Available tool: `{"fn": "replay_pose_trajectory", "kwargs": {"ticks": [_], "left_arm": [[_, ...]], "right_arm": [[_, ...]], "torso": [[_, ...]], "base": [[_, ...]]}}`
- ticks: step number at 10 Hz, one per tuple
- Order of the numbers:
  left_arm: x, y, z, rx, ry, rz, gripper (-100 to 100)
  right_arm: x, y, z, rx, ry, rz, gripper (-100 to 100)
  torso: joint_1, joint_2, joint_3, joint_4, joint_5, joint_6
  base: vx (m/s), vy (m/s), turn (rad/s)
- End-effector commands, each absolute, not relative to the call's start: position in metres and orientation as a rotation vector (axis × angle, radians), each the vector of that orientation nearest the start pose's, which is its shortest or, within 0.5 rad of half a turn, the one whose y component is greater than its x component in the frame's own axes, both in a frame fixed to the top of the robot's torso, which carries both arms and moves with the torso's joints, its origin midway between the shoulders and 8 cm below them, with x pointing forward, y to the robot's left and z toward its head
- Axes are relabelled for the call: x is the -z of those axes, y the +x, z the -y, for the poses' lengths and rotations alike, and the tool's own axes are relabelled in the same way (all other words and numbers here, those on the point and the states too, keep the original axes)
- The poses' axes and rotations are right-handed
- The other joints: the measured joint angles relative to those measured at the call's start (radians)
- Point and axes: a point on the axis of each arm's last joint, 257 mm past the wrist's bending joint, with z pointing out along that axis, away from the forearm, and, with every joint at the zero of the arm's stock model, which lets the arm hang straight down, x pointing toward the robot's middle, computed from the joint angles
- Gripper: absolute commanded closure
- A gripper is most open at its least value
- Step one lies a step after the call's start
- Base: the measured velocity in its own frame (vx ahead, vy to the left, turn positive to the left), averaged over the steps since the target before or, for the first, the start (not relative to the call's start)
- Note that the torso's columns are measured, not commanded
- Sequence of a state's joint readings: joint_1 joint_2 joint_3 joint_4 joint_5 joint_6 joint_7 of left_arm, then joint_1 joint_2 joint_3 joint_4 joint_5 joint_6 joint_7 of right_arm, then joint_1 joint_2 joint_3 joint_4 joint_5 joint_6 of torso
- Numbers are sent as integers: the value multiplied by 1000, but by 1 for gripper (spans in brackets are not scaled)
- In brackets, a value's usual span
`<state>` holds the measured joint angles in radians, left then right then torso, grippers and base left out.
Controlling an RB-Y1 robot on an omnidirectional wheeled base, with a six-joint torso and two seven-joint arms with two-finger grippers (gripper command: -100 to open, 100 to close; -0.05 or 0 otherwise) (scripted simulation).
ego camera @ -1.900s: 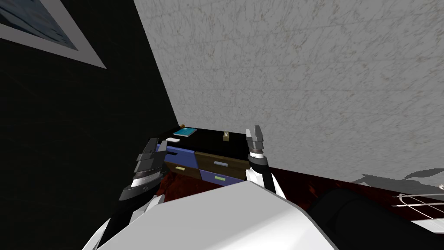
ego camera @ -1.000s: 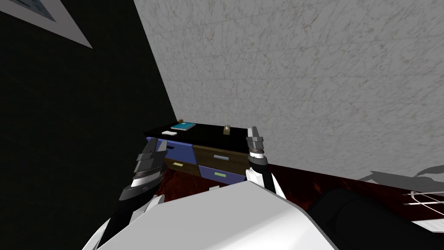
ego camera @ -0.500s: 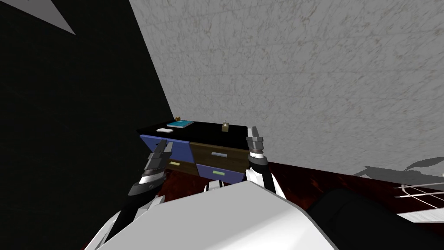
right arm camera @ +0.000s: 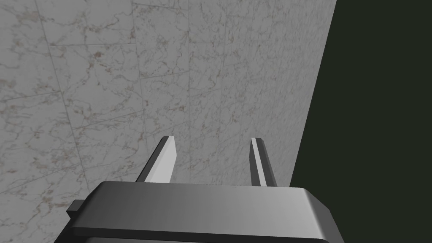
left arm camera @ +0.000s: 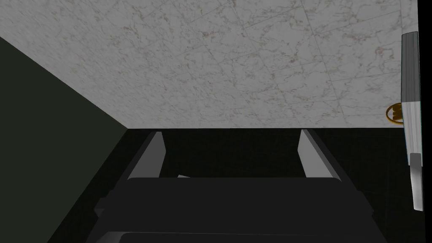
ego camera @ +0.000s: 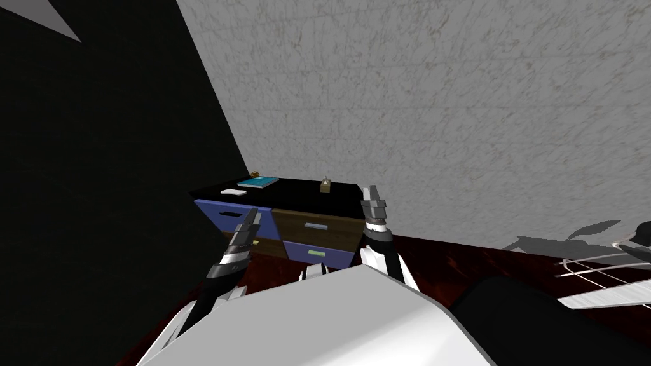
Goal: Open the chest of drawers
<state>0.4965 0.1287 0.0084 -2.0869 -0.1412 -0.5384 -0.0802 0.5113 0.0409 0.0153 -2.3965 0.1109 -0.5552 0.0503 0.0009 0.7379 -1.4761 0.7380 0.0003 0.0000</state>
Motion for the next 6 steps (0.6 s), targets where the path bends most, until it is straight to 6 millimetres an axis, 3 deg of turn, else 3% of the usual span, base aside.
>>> {"fn": "replay_pose_trajectory", "kwargs": {"ticks": [1,3,4,6], "left_arm": [[82,382,-264,1087,-574,-972,-100],[114,394,-260,1073,-620,-1032,-100],[114,394,-260,1073,-620,-1032,-100],[135,401,-256,1063,-650,-1072,-100]], "right_arm": [[-80,309,259,-1223,473,-540,0],[-80,309,259,-1223,473,-540,0],[-80,309,259,-1223,473,-540,0],[-80,309,259,-1223,473,-540,0]], "torso": [[0,0,0,0,0,0],[-2,0,0,0,-1,0],[-3,1,0,0,-1,0],[0,0,0,0,0,0]], "base": [[-6,-41,-48],[-13,-68,-78],[-9,-58,-22],[-4,-43,-51]]}}
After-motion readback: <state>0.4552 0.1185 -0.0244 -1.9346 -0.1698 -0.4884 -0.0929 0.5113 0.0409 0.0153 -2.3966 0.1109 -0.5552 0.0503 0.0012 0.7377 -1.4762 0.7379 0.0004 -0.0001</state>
